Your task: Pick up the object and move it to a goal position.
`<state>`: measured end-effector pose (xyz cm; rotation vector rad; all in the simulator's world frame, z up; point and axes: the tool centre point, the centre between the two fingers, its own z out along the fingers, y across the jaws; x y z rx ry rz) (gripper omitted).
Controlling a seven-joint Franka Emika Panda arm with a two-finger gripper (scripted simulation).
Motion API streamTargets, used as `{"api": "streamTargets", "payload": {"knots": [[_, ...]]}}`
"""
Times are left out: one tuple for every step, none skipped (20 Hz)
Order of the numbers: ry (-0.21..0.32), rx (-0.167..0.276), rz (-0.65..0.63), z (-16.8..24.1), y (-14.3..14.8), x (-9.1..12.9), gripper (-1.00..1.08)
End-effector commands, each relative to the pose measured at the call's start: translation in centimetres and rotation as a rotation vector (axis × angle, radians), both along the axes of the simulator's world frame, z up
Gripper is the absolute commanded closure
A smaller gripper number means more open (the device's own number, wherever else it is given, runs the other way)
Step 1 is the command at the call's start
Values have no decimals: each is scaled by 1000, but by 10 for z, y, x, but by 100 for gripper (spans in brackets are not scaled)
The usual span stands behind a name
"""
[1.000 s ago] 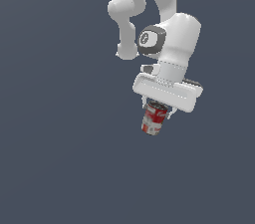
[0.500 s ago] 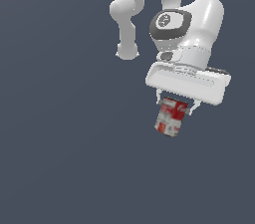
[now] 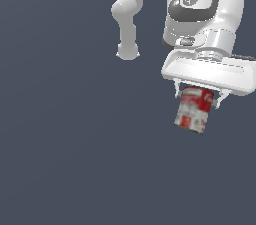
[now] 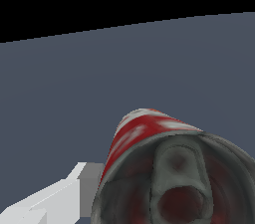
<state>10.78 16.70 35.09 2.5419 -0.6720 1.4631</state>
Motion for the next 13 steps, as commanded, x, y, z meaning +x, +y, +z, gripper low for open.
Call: {"api": "streamTargets", "payload": {"knots": [[-33,-15,3,12,6,2,108],[-43,-20,4,15,8,2,108],[-51,-25,6,18,10,3,108],[-58,-29,6,20,12,3,108],[-65,-32,7,22,14,3,108],[-70,-35,8,24,15,3,108],[-74,-38,8,25,16,3,108],[-77,-40,9,26,17,3,108],[-79,-41,9,27,17,3,108],[-80,-42,9,27,17,3,108],[-79,-42,9,27,17,3,108],[-78,-42,9,26,17,3,108],[-77,-41,8,26,17,3,108]]}}
